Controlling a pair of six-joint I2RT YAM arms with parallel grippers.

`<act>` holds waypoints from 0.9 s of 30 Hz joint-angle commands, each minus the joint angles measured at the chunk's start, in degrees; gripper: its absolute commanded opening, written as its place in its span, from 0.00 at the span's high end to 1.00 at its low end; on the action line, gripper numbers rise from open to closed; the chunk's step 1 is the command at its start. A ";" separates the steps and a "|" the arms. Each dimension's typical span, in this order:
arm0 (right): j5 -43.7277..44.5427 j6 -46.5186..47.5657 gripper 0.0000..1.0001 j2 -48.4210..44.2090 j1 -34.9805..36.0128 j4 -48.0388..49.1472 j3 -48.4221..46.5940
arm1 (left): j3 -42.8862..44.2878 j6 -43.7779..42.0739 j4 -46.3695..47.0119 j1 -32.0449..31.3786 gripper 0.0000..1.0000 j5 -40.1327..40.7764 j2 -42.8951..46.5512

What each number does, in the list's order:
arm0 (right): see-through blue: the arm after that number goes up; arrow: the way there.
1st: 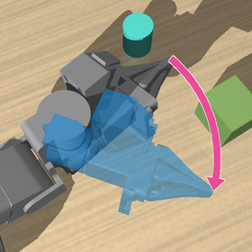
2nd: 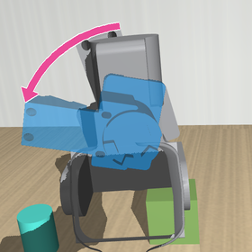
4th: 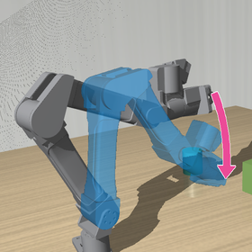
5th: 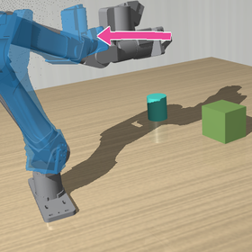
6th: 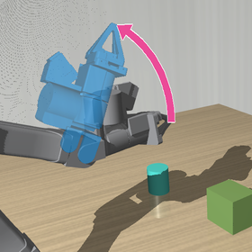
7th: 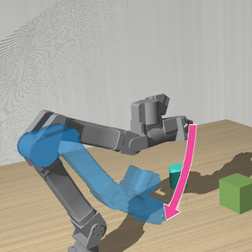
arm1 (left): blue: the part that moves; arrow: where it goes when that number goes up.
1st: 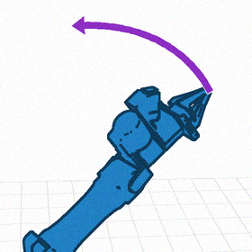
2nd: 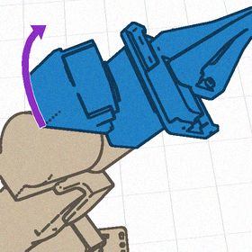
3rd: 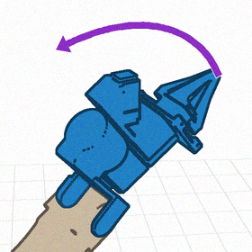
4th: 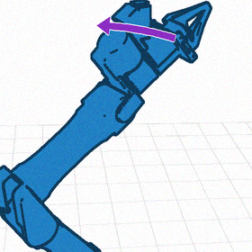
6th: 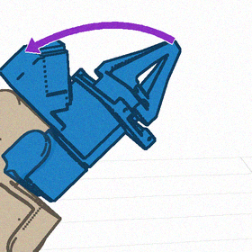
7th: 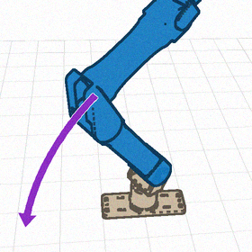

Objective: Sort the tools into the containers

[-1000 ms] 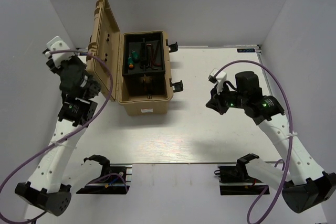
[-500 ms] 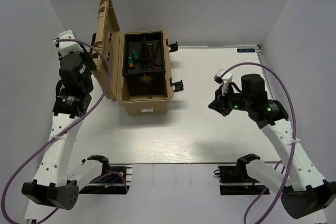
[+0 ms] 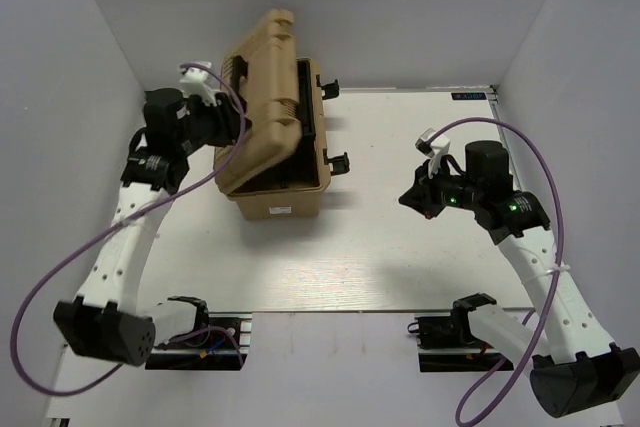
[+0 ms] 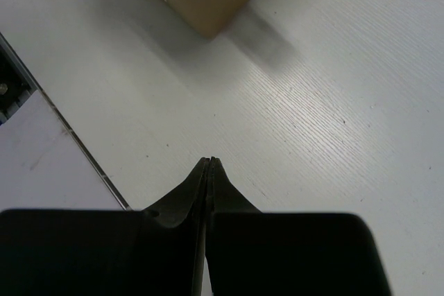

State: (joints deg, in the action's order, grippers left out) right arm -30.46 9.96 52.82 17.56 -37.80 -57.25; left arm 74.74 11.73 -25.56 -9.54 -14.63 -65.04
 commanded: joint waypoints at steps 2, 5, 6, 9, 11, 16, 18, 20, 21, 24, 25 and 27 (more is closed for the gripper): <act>-1.18 -1.25 1.00 -1.92 -1.21 1.94 0.30 | -2.76 2.86 0.51 -0.04 0.54 -16.05 -4.22; 1.00 -1.43 1.00 -2.45 -1.83 2.12 0.39 | -2.76 2.86 2.09 -0.04 0.48 -9.11 0.51; 2.58 -1.60 1.00 -2.46 -2.00 2.20 0.56 | -0.32 2.34 0.88 -0.04 0.45 -7.27 1.57; 5.75 -2.48 0.75 -1.76 -2.53 3.43 0.83 | 3.56 1.29 -1.07 -0.04 0.35 -4.36 4.12; 8.13 -3.27 0.46 -0.53 -3.06 4.31 0.83 | 3.57 1.28 -1.60 -0.04 0.26 -3.82 6.40; 18.31 -6.44 0.17 3.95 -4.11 4.67 -0.13 | -3.44 -1.52 -1.60 -0.04 0.00 -4.78 10.97; 21.04 -7.66 0.10 6.23 -4.29 3.79 -0.92 | -9.33 -4.86 -0.46 -0.57 0.00 -7.41 13.17; 23.14 -9.34 0.10 6.68 -4.29 4.05 -0.84 | -15.29 -7.58 1.74 -1.27 0.00 -9.44 17.21; 23.34 -9.60 0.10 6.16 -4.29 4.83 -0.49 | -17.07 -8.29 2.53 -1.27 0.00 -10.93 18.61; 26.76 -12.15 0.10 5.28 -4.29 6.07 0.56 | -22.08 -10.58 3.76 -1.27 0.00 -12.78 23.45; 27.29 -11.81 0.10 4.41 -4.38 7.12 1.00 | -23.05 -10.58 4.81 -1.27 0.00 -12.79 24.59; 28.26 -10.31 0.10 2.82 -4.38 9.13 3.72 | -25.43 -11.11 6.57 -1.27 0.00 -12.79 27.23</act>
State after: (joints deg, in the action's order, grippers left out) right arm -6.17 0.19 58.24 13.47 -32.69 -55.64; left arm 50.22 3.40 -23.35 -10.63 -24.77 -42.52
